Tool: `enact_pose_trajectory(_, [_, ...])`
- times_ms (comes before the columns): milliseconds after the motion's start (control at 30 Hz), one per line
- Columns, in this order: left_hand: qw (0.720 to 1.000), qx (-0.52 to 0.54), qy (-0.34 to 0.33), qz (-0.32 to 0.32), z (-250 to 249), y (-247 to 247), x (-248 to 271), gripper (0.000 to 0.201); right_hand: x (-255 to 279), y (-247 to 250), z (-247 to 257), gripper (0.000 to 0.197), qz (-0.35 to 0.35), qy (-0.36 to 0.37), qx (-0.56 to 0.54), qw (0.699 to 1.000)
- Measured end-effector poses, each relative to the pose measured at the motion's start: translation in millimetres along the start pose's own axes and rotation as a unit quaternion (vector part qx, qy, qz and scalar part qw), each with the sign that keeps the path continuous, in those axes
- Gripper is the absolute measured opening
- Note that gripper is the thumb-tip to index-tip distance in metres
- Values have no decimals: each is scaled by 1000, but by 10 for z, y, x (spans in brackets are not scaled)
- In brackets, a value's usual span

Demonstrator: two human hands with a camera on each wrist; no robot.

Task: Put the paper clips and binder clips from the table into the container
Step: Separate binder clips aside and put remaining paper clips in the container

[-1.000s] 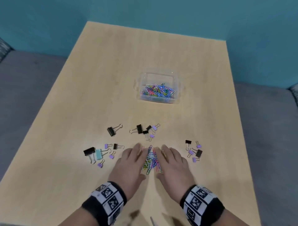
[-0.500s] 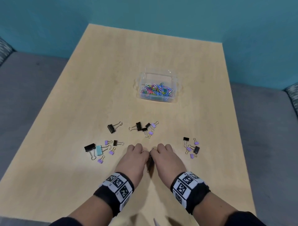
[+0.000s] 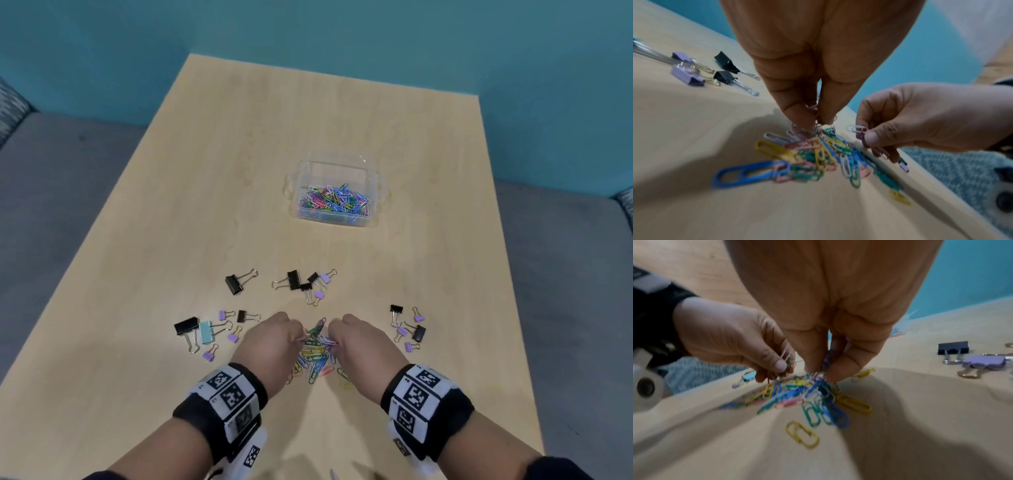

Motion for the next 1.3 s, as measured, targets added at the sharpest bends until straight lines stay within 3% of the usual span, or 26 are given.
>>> enact_pose_trajectory(133, [995,96,7,34,2,278,-57,9,-64,223,-82,10,47,-55,-171,983])
enact_pose_trajectory(233, [953,288,32,88,40,513,-235,10,-208,451,-171,9,77,-95,-348,930])
enact_pose_trajectory(300, [938,336,31,78,39,732,-467,11,-424,726,-250,11,49,-88,-384,918])
enact_pose_trajectory(367, [946,322,31,28,23,987,-804,15,-719,1065,-327,16,-17,-70,-362,929])
enact_pose_trajectory(500, [975,208,34,-75,-133,1397,-1476,9,-1263,1663,-383,7,-137,-47,-164,976])
enact_pose_trajectory(633, [984,145,27,-102,-305,1467,-1848,4,-1589,1918,-318,0,-155,-52,-97,982])
enact_pose_trajectory(733, [985,116,26,-122,-263,1421,-1893,21,-1594,1959,-288,22,-153,-57,-79,983])
enact_pose_trajectory(900, [983,53,-44,-169,-131,1212,-1251,35,-981,1600,-274,33,-192,8,3,981])
enact_pose_trajectory(1033, [974,-35,-154,-164,-155,632,-365,39,-270,794,-208,52,-73,45,30,996])
enact_pose_trajectory(1167, [974,-124,-184,-55,-146,-69,26,49,193,118,-145,53,-26,56,33,998])
enact_pose_trajectory(1300, [966,-193,-169,-18,-132,-308,81,57,299,-290,-103,61,-34,19,98,994])
Point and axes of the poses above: each hand's wrist, its own x-axis away from the middle knuckle, its own y-axis out of the back of the hand, z = x × y, the point moved 4 cm from there along -x, towards the middle knuckle, and after that the axes turned 9 degrees about -x, right-handed, at the moved point
